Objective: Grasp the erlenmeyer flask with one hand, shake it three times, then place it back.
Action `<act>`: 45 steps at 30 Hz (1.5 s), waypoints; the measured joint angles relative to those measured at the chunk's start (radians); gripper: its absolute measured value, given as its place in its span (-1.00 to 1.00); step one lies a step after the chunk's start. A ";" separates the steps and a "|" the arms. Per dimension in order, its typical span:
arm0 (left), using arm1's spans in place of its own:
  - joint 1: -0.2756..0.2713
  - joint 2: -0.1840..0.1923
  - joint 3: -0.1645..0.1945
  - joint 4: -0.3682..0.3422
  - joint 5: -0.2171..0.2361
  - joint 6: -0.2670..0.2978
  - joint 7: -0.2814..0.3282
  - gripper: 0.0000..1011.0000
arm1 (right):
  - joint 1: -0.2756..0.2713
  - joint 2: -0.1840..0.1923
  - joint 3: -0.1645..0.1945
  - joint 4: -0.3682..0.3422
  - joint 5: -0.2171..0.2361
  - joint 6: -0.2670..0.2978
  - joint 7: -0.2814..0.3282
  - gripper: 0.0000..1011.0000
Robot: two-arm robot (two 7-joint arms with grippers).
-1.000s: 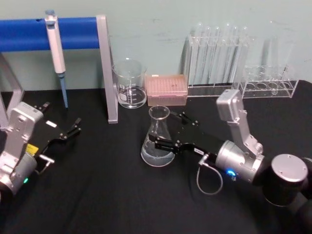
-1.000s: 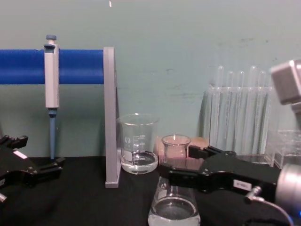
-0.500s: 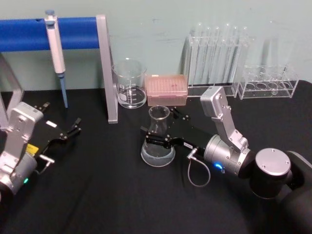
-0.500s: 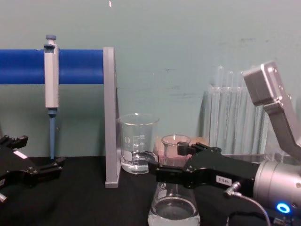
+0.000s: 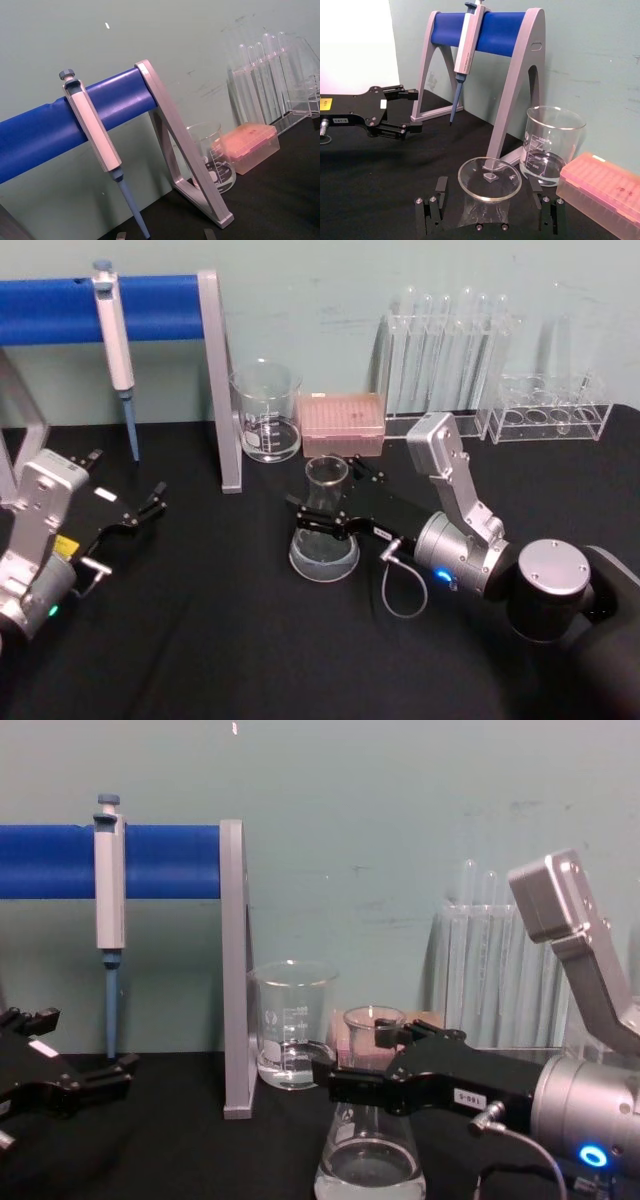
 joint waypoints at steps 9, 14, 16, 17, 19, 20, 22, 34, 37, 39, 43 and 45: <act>0.000 0.000 0.000 0.000 0.000 0.000 0.000 0.98 | 0.000 0.000 0.000 0.000 0.001 0.000 0.000 0.89; 0.000 0.000 0.000 0.000 0.000 0.000 0.000 0.98 | 0.000 0.001 0.000 0.000 0.002 0.000 0.000 0.65; 0.000 0.000 0.000 0.000 0.000 0.000 0.000 0.98 | 0.000 0.001 0.000 0.000 0.002 0.000 0.000 0.51; 0.000 0.000 0.000 0.000 0.000 0.000 0.000 0.98 | 0.000 0.001 0.000 0.000 0.002 0.000 0.000 0.51; 0.000 0.000 0.000 0.000 0.000 0.000 0.000 0.98 | -0.001 0.001 0.000 0.000 0.002 0.000 0.000 0.36; 0.000 0.000 0.000 0.000 0.000 0.000 0.000 0.98 | -0.001 0.001 0.000 0.000 0.002 0.000 0.000 0.32; 0.000 0.000 0.000 0.000 0.000 0.000 0.000 0.98 | -0.001 0.001 0.000 0.000 0.002 0.000 0.000 0.17; 0.000 0.000 0.000 0.000 0.000 0.000 0.000 0.98 | -0.001 0.001 0.000 0.000 0.003 0.000 0.000 -0.11; 0.000 0.000 0.000 0.000 0.000 0.000 0.000 0.98 | -0.008 0.003 0.007 -0.015 0.007 0.006 0.000 -0.11; 0.000 0.000 0.000 0.000 0.000 0.000 0.000 0.98 | -0.016 0.007 0.014 -0.040 0.011 0.014 -0.005 -0.11; 0.000 0.000 0.000 0.000 0.000 0.000 0.000 0.98 | -0.029 0.015 0.027 -0.087 0.017 0.035 -0.021 -0.11; 0.000 0.000 0.000 0.000 0.000 0.000 0.000 0.98 | -0.040 0.022 0.039 -0.130 0.022 0.059 -0.038 -0.11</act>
